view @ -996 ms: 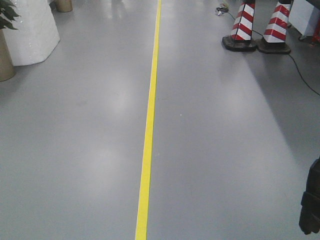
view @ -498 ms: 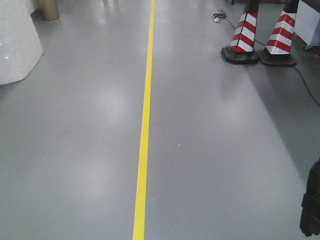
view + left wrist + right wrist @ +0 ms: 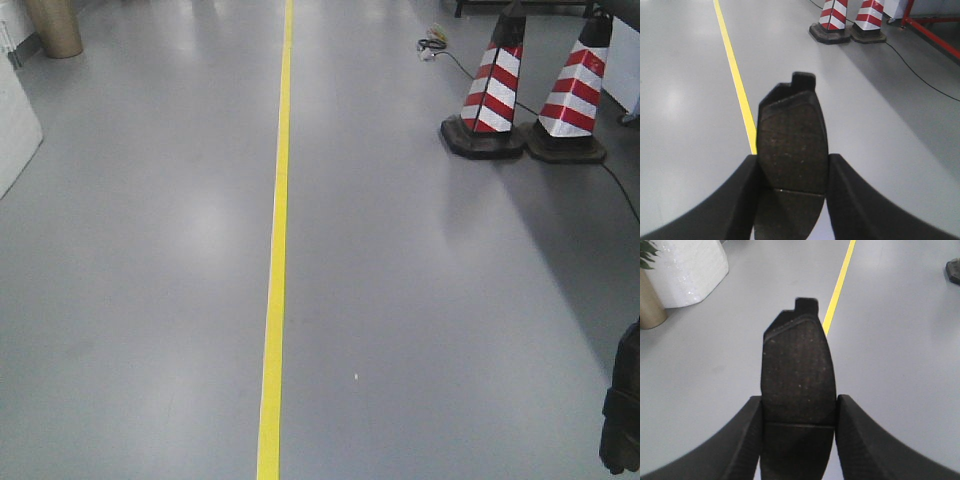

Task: Move and align brake pads A on conveyor
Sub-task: 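Drive along the yellow floor line holding both brake pads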

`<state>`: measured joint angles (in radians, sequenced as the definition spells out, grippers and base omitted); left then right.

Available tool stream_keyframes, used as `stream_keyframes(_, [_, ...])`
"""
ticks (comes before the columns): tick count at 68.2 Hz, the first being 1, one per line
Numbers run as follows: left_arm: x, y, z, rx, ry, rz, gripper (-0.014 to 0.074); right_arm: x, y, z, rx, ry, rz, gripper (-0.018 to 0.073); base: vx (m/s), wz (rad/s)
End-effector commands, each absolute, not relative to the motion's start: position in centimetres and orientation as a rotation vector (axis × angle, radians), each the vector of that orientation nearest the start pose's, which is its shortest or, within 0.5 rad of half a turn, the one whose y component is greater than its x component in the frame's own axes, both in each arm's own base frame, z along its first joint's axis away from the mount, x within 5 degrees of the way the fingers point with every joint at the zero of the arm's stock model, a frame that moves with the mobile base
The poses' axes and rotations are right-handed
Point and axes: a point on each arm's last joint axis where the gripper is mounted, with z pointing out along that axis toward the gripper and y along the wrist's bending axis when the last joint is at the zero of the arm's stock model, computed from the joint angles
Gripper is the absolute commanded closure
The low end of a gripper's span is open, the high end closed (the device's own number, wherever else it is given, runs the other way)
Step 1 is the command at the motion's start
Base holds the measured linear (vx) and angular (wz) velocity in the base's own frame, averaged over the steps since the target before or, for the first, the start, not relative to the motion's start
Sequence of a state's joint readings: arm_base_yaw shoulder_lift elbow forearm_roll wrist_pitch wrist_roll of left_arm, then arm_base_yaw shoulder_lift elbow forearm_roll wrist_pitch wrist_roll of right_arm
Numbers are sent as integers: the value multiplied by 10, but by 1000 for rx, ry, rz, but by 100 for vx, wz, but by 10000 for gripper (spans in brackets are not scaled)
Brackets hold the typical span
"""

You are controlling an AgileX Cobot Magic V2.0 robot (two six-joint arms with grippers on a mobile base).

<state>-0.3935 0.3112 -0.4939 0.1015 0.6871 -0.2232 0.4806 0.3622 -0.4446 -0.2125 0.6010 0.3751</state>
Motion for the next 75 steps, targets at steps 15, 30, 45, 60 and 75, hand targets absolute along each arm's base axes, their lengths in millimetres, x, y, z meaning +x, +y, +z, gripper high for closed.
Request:
stream_keyframes(15, [62, -20, 314, 199, 1875, -318, 603, 74, 27, 304, -220, 1874, 334, 564, 78, -2])
stream_keyframes(30, [62, -20, 314, 199, 1875, -318, 603, 74, 27, 304, -220, 1874, 334, 564, 77, -5])
stream_keyframes(45, [62, -20, 314, 199, 1875, -318, 603, 74, 27, 304, -220, 1874, 334, 564, 76, -5])
stream_keyframes(60, [62, -20, 314, 199, 1875, -318, 603, 74, 27, 304, -220, 1874, 334, 564, 73, -1])
stream_keyframes(75, [62, -20, 314, 199, 1875, -318, 603, 74, 27, 304, -220, 1874, 334, 564, 70, 7])
